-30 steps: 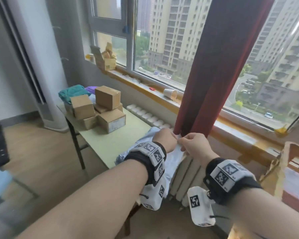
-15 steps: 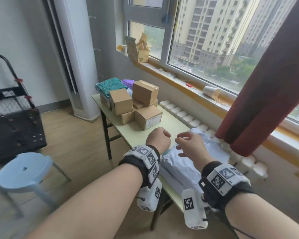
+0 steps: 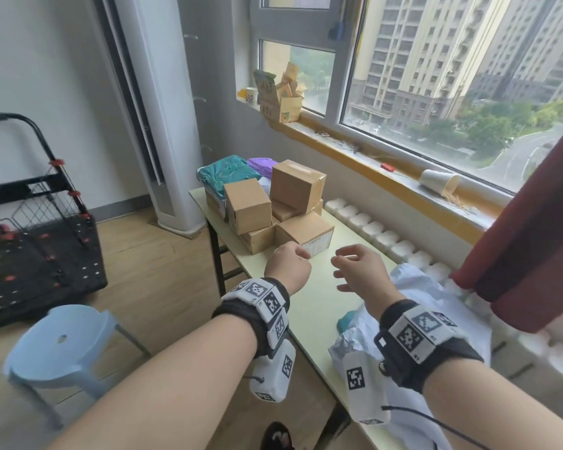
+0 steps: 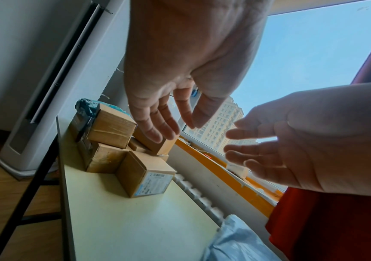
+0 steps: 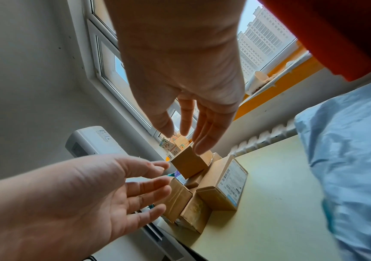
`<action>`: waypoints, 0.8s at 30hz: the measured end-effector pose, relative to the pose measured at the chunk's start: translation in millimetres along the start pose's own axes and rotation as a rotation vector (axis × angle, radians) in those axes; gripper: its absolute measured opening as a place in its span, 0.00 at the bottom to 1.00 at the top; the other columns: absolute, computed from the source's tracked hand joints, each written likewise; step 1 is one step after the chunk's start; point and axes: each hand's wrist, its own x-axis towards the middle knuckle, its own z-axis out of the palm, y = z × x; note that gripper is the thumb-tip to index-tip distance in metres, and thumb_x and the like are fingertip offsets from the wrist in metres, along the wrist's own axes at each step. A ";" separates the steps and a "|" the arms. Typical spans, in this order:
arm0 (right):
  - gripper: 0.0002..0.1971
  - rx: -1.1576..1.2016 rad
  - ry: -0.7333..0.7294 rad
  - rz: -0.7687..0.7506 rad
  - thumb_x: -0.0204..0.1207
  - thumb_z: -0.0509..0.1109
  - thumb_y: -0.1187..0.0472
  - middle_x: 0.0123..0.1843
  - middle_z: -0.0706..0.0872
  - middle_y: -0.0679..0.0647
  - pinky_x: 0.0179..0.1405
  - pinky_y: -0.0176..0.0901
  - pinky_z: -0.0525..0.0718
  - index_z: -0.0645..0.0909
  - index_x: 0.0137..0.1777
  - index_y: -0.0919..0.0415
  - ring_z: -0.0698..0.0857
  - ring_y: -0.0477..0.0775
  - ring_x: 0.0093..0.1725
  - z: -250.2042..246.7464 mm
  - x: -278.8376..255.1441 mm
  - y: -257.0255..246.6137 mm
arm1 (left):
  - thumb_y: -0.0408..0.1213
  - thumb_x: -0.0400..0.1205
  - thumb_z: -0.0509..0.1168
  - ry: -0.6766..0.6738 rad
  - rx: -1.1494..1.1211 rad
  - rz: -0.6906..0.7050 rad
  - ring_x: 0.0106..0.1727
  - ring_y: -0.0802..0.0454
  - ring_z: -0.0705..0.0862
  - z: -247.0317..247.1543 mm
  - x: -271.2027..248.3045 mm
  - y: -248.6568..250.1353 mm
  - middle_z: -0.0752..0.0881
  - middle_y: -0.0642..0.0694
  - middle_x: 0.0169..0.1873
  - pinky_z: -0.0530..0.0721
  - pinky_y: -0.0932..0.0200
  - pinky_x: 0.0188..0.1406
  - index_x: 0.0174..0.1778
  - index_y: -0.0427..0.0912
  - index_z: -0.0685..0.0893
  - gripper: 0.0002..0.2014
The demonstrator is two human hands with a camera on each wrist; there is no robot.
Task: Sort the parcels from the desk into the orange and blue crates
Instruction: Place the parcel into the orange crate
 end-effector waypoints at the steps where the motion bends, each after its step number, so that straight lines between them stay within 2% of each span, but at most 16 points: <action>1: 0.07 0.004 0.000 0.003 0.79 0.68 0.65 0.47 0.87 0.59 0.40 0.48 0.89 0.81 0.56 0.61 0.88 0.58 0.48 3.8 11.3 -2.0 | 0.31 0.79 0.61 0.002 0.001 0.004 0.58 0.45 0.83 -1.9 11.9 -0.3 0.85 0.44 0.55 0.82 0.53 0.59 0.50 0.46 0.83 0.09; 6: 0.08 0.013 -0.011 0.009 0.79 0.69 0.64 0.48 0.87 0.57 0.35 0.44 0.86 0.81 0.57 0.60 0.87 0.56 0.49 20.9 70.6 -13.7 | 0.31 0.81 0.62 0.003 -0.001 0.001 0.58 0.46 0.83 -7.9 74.4 3.2 0.85 0.45 0.54 0.82 0.54 0.58 0.53 0.44 0.85 0.09; 10: 0.09 -0.004 -0.027 0.033 0.79 0.70 0.63 0.50 0.87 0.57 0.34 0.42 0.85 0.81 0.58 0.60 0.88 0.54 0.50 32.8 118.5 -21.3 | 0.31 0.82 0.61 -0.024 0.025 -0.027 0.58 0.47 0.82 -10.2 124.9 5.7 0.81 0.49 0.48 0.81 0.54 0.60 0.51 0.46 0.82 0.08; 13: 0.09 0.005 -0.027 0.038 0.78 0.71 0.64 0.49 0.87 0.57 0.34 0.42 0.85 0.81 0.57 0.60 0.87 0.53 0.48 37.7 154.5 -25.9 | 0.32 0.81 0.61 -0.042 0.049 -0.013 0.58 0.46 0.81 -11.7 162.9 11.5 0.80 0.50 0.47 0.80 0.55 0.60 0.49 0.47 0.82 0.07; 21: 0.11 0.028 -0.018 0.133 0.77 0.72 0.65 0.52 0.88 0.58 0.41 0.48 0.88 0.80 0.58 0.59 0.87 0.55 0.51 43.5 218.8 -6.9 | 0.32 0.79 0.65 -0.044 -0.012 -0.016 0.55 0.49 0.83 -11.1 241.3 19.2 0.81 0.52 0.45 0.82 0.55 0.57 0.47 0.50 0.83 0.08; 24: 0.14 0.014 -0.017 0.156 0.76 0.74 0.63 0.55 0.87 0.58 0.43 0.48 0.89 0.80 0.60 0.57 0.87 0.55 0.52 42.8 229.8 -0.1 | 0.31 0.78 0.66 -0.028 -0.031 -0.005 0.55 0.50 0.83 -17.3 262.0 21.0 0.83 0.50 0.50 0.80 0.58 0.54 0.49 0.50 0.84 0.09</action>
